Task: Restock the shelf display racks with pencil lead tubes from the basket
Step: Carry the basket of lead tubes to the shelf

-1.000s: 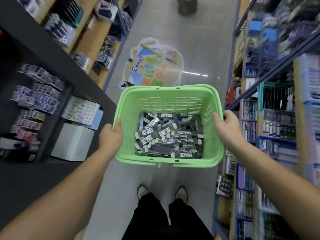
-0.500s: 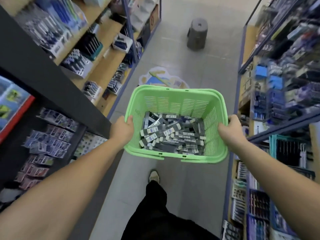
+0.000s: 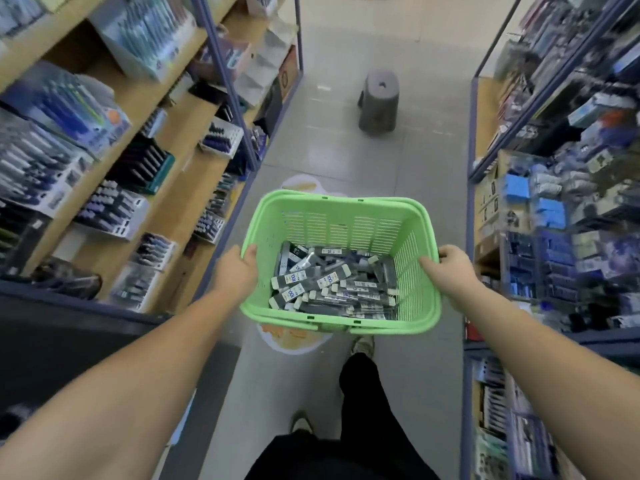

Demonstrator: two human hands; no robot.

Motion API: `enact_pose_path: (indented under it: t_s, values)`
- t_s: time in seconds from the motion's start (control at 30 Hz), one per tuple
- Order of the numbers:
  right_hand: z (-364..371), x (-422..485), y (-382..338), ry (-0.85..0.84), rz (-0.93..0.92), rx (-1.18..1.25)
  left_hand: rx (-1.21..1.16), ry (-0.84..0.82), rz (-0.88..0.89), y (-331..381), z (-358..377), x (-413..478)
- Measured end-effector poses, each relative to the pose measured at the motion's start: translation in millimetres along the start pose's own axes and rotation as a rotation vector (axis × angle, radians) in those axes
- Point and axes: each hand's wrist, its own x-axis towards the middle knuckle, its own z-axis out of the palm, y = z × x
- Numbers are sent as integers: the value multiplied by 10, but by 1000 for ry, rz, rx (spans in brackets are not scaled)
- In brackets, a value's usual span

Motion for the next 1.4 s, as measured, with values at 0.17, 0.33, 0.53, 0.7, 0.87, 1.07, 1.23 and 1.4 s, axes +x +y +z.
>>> enact_pose_path:
  t_s: [0.17, 0.33, 0.53, 0.7, 0.87, 1.07, 1.23, 1.4]
  values:
    - [-280, 911, -609, 4, -21, 133, 4, 45, -18, 648, 80, 819]
    - [-451, 1762, -1159, 32, -37, 221, -24, 101, -9, 1325, 93, 1493]
    - [-434, 2783, -1886, -4, -95, 158, -48, 121, -89, 1843, 57, 2409]
    - [-269, 3692, -2481, -21, -114, 27, -50, 134, -96, 2170, 49, 3424]
    - [-161, 4480, -3183, -39, -102, -13, -52, 142, -79, 2536, -20, 4474]
    - [-262, 5387, -4008, 18, -92, 31, -69, 145, -53, 3239, -141, 5686]
    - [-417, 6459, -4413, -18, -78, 63, -89, 122, -58, 3868, 32, 6566]
    - [-616, 7657, -4728, -104, -93, 119, -87, 155, -83, 4431, 346, 7415]
